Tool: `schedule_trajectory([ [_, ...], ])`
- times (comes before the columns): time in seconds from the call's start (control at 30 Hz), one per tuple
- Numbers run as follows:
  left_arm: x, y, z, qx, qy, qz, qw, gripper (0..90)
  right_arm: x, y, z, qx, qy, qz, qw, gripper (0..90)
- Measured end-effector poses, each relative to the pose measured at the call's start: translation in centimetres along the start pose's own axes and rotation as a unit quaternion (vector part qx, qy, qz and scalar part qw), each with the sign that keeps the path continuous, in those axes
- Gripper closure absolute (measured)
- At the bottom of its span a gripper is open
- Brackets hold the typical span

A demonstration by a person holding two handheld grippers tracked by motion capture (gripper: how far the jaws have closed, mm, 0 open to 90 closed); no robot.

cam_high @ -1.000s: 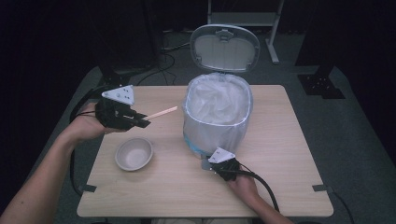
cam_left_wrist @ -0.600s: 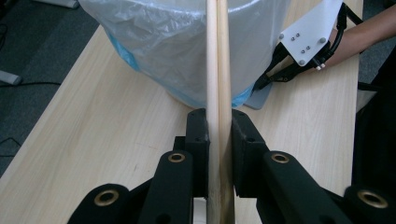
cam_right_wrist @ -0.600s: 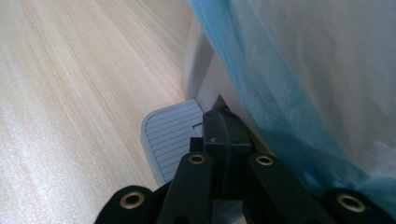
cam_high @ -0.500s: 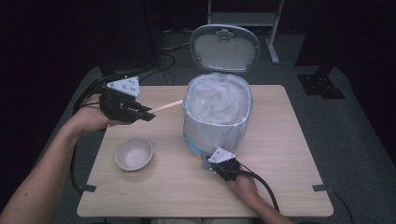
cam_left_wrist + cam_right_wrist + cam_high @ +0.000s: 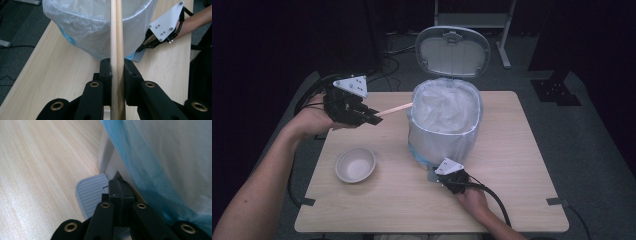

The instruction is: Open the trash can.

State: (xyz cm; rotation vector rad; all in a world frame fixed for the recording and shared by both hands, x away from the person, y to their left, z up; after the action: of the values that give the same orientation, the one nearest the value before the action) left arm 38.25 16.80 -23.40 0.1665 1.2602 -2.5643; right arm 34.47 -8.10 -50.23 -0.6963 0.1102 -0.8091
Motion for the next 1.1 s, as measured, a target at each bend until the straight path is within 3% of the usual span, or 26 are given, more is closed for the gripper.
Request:
schedule_trajectory([
  [0.87,-1.0,0.8,4.3,-0.002,0.021,-0.001,0.9998,79.6,0.0,0.0,0.0,0.000,-0.004,-0.003,1.0000,89.9],
  [1.1,-1.1,1.4,5.5,-0.012,0.029,-0.009,0.9995,79.6,0.0,0.0,0.0,0.001,-0.002,-0.002,1.0000,89.9],
])
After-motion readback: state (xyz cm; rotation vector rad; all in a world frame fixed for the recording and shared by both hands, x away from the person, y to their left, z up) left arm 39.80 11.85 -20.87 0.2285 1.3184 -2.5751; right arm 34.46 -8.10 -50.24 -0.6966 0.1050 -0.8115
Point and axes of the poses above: each handheld gripper's, and its own axes: y roughly forward along the jaws, z roughly out of its top, x roughly to its right, the point moved 4 cm from there along y, roughly forward along the jaws, and after that the axes turned 6 degrees about y, right-handed, at the moved point
